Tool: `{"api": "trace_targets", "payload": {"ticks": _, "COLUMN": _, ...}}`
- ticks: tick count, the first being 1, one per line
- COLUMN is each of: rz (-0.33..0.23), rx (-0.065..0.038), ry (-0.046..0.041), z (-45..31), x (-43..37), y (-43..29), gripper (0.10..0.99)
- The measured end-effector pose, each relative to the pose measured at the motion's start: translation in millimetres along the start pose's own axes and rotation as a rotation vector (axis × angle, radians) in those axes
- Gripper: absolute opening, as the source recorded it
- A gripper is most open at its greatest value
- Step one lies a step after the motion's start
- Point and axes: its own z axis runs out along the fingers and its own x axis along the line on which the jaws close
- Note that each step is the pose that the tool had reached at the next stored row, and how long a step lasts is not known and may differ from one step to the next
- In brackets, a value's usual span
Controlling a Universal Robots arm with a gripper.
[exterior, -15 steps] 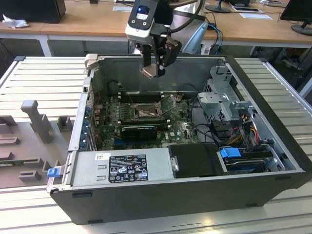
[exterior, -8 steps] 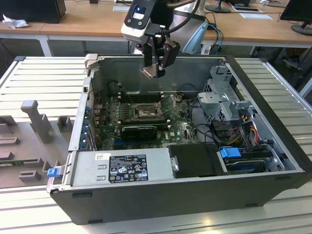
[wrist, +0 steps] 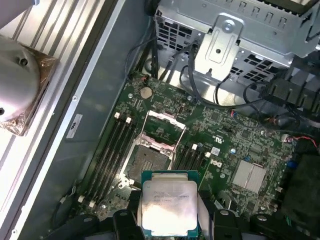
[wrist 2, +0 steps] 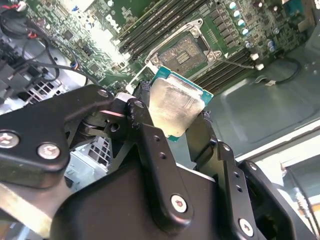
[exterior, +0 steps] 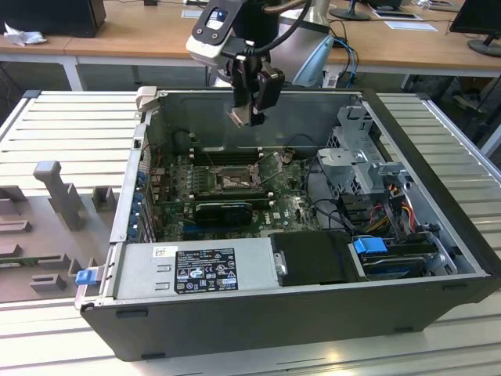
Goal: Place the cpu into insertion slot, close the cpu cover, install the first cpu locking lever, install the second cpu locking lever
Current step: 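Place the cpu into insertion slot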
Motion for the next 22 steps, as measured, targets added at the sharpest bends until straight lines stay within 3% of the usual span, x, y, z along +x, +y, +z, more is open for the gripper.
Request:
{"api": "trace_targets", "payload": {"ticks": 3, "rz": 0.035, "rx": -0.001, "ry": -0.0034, "z": 1.3, "x": 0.0, "y": -0.1, "gripper": 0.529}}
{"api": "trace_targets", "payload": {"ticks": 10, "rz": 0.044, "rx": 0.0, "ry": -0.0057, "z": 5.7, "x": -0.2, "y": -0.4, "gripper": 0.529}}
{"api": "trace_targets", "payload": {"ticks": 15, "rz": 0.129, "rx": -0.002, "ry": -0.0129, "z": 7.9, "x": -0.3, "y": -0.6, "gripper": 0.529}}
{"api": "trace_targets", "payload": {"ticks": 17, "rz": 0.211, "rx": -0.004, "ry": -0.0199, "z": 9.9, "x": -0.3, "y": -0.7, "gripper": 0.529}}
{"api": "trace_targets", "payload": {"ticks": 22, "rz": 0.323, "rx": -0.007, "ry": -0.0296, "z": 13.6, "x": -0.4, "y": -1.1, "gripper": 0.529}}
